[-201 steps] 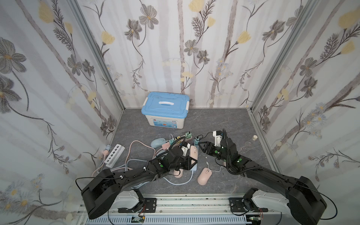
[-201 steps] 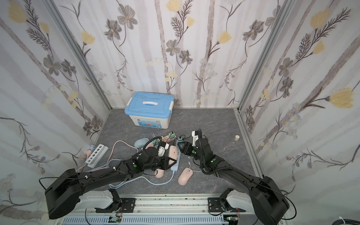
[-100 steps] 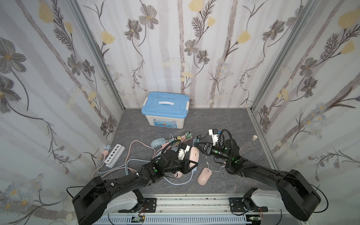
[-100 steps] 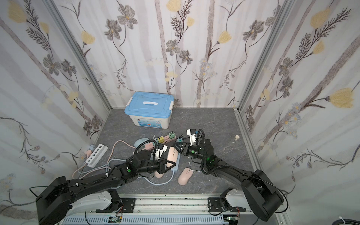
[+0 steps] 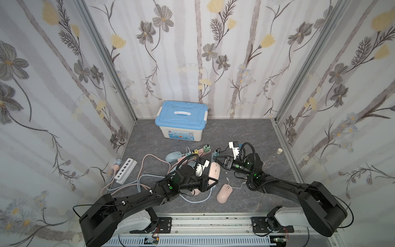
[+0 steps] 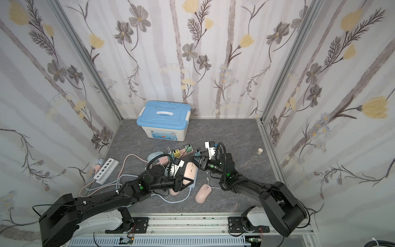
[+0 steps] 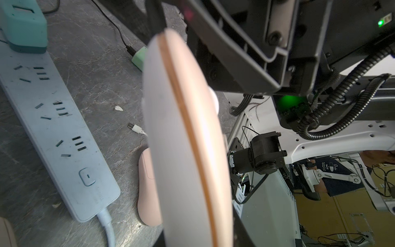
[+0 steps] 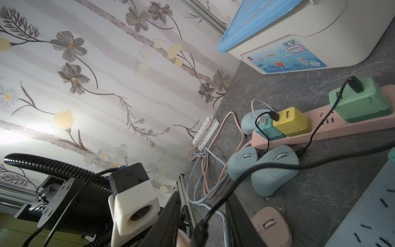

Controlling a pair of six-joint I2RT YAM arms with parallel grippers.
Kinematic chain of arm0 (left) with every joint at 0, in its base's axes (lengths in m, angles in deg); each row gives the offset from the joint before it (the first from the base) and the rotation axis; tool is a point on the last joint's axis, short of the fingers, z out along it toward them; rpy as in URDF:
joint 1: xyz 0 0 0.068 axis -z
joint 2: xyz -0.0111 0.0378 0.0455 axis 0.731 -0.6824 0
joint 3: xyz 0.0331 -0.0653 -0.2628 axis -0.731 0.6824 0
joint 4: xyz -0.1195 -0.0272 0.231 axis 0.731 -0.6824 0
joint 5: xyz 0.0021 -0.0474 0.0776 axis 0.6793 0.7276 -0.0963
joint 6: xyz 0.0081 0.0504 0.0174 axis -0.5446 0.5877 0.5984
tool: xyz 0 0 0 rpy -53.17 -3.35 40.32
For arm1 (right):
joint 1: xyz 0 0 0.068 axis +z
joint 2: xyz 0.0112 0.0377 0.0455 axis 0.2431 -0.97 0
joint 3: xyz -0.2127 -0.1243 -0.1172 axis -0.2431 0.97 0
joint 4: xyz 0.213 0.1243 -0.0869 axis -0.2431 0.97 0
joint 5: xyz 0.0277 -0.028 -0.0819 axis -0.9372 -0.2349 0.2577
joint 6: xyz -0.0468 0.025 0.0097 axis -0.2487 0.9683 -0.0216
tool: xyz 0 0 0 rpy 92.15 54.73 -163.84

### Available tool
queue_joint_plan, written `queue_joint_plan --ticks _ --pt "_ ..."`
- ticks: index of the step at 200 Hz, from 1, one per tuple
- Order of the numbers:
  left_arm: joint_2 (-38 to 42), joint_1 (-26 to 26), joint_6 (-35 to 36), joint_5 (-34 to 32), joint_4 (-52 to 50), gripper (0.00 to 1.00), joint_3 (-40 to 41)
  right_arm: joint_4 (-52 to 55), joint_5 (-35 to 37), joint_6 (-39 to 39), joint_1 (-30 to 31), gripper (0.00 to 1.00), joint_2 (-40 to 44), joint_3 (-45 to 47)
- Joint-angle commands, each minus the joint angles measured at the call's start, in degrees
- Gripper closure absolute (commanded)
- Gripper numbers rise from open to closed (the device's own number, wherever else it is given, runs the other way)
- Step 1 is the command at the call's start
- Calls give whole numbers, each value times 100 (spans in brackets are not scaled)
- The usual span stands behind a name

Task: Unplug the wireless mouse
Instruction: Remove the power cord from the mouse.

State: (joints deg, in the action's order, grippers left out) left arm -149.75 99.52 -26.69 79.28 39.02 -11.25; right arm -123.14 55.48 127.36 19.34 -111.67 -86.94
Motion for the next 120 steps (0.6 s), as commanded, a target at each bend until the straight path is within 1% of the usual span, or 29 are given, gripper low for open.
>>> queue_joint_plan --ticks 1,13,34,76,120 --pt "0 -4 -47 140 316 100 40 -348 -48 104 -16 69 -46 -74" --pt "-3 -6 -67 187 342 100 48 -337 -25 105 -42 71 -62 -91" --pt "-28 1 -113 288 374 100 61 -314 -42 108 -79 80 -129 -160" --pt "-58 13 -203 425 456 100 81 -356 -34 223 -183 100 -252 -276" --pt "-122 53 -316 428 615 100 161 -693 -188 526 -248 100 -443 -371"
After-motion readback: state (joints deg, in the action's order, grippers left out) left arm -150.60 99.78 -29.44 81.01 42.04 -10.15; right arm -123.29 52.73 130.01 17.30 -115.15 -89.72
